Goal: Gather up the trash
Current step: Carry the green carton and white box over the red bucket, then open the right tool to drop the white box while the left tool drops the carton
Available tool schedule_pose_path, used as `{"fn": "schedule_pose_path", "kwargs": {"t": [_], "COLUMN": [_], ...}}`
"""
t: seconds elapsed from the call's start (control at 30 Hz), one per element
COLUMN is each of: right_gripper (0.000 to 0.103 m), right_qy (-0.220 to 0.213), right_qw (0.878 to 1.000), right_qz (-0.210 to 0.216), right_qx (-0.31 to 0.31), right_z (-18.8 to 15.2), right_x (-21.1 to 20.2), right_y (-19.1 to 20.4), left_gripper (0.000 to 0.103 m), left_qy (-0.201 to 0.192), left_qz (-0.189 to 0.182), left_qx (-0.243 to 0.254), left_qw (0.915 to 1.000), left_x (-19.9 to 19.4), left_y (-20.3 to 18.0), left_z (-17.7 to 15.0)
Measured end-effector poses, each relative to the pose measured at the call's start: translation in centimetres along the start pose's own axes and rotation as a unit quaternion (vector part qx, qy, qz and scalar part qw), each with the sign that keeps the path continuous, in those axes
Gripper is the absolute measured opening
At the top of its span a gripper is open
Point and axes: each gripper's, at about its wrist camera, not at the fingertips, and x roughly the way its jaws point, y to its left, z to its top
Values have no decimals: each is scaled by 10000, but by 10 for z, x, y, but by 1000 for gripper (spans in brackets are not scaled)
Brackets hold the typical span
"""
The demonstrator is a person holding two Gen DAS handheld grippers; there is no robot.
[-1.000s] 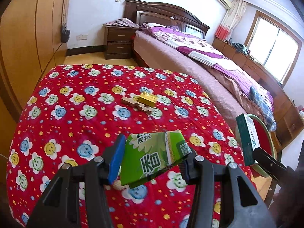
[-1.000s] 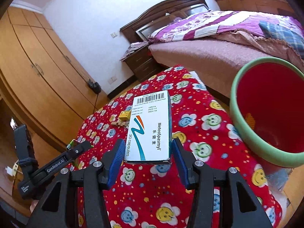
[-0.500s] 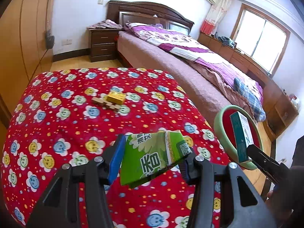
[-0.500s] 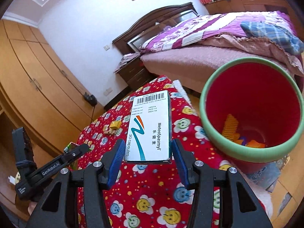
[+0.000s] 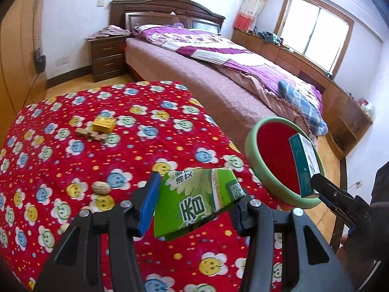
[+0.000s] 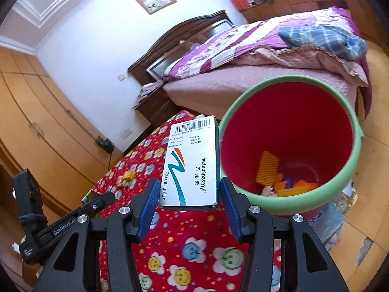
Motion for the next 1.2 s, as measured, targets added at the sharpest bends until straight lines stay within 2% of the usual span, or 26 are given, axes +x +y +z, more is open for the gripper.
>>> {"fn": "schedule_pose_path", "kwargs": {"t": [0.67,1.07,1.2], "right_gripper": [54,54,54], "right_qy": [-258,-475,-538], "right_qw": [9942,9926,9918], "right_qz": [-611,-836,-858], "right_qx": [851,742,781], "right_z": [9,16,16], "right_x": [-13,-22,-25], "right_y": [-82,-91,-95], "left_gripper": [52,52,57], "left_qy": [318,384,472], "left_qz": [-621,-985,-1160], "left_qx": [940,1409,1440], "left_qw": [9931,9844,9816], "left_x": [49,80,91], "left_y": [-91,-136,-146], "left_z": [4,10,12]}}
